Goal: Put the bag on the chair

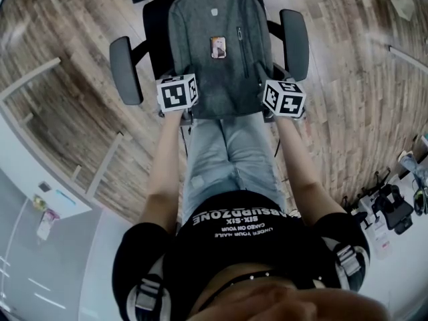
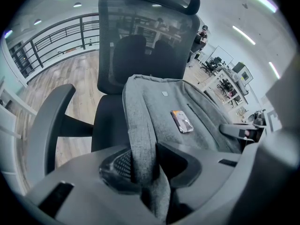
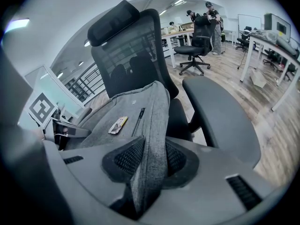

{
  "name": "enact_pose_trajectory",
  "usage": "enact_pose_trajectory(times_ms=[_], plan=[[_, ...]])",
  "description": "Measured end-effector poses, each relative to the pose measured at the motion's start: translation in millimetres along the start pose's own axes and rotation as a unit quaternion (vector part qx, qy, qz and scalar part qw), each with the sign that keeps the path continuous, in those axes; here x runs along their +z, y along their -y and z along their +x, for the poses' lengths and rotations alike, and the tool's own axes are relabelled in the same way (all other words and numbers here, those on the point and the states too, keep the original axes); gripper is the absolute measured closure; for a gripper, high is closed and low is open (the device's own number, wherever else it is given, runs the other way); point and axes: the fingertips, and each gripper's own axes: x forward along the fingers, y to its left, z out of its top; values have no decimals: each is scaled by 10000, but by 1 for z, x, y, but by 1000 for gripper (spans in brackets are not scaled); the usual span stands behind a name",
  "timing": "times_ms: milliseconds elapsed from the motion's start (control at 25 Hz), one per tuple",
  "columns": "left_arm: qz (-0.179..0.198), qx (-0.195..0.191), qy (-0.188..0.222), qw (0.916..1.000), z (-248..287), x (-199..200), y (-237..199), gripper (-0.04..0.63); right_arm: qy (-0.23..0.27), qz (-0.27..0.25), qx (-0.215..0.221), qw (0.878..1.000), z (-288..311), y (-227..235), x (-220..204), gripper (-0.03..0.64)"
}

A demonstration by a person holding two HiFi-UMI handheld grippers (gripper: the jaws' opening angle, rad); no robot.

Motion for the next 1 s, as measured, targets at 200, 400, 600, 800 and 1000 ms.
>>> enact_pose_trajectory(times_ms=[200,400,600,800,1000], plan=[[-21,4,-27,10000,8,-2,-2,489,-34,10,-1,10000,7,3,-3,509],[-55,10,-93,9999,16,-3,-5,489,-65,30,-21,10000,15,4,-5,511],[-28,45,-136,9999,24,-1,-5,489,-85,37,-48,9999,22,10,-6,511],[-34,65,-190,9998,31,0,-6,489,-131,94,-50,9999,28,14,-6,509],[8,90,-182,9998,37,3,-8,488,-171,123,-55,9998,34,16,-6,509]])
